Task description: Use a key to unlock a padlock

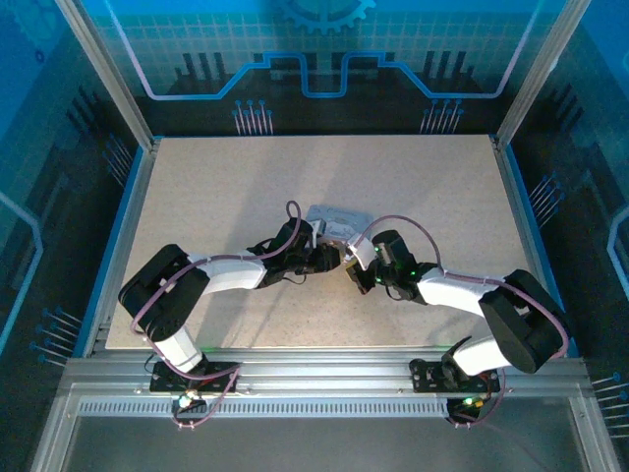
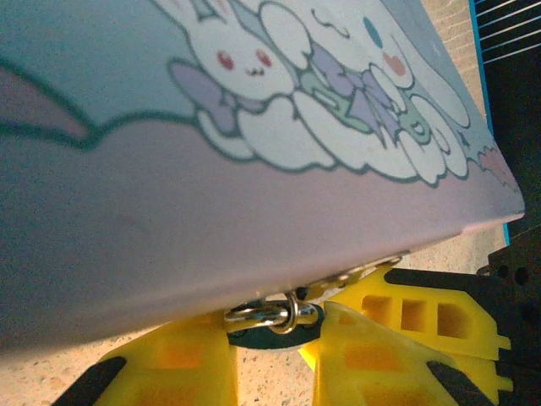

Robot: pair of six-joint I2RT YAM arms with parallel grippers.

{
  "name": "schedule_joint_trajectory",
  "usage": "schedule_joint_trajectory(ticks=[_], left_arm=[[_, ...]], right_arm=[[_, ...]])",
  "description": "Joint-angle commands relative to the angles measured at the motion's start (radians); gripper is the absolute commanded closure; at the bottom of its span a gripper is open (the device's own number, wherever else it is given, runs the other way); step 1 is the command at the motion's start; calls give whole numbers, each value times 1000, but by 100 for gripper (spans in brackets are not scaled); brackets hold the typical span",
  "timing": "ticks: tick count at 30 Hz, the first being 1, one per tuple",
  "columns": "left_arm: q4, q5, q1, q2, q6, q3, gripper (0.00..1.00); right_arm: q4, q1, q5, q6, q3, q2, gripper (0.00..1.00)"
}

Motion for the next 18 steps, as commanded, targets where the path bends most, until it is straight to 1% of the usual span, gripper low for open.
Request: schedule_joint_trajectory(ticks=[1,5,14,18], left_arm=[[19,15,-7,-22,-1,32,90],[19,18,-7,-24,-4,34,90],[20,33,-10,-33,-22,32,90],[23,38,-12,-32,-28,34,90]], right_arm=[[48,13,4,13,-12,-23,100],[52,13,-2,19,-12,-19,100],[245,12,0,65,-58,-15,100],[271,7,-24,71,-53,-9,100]])
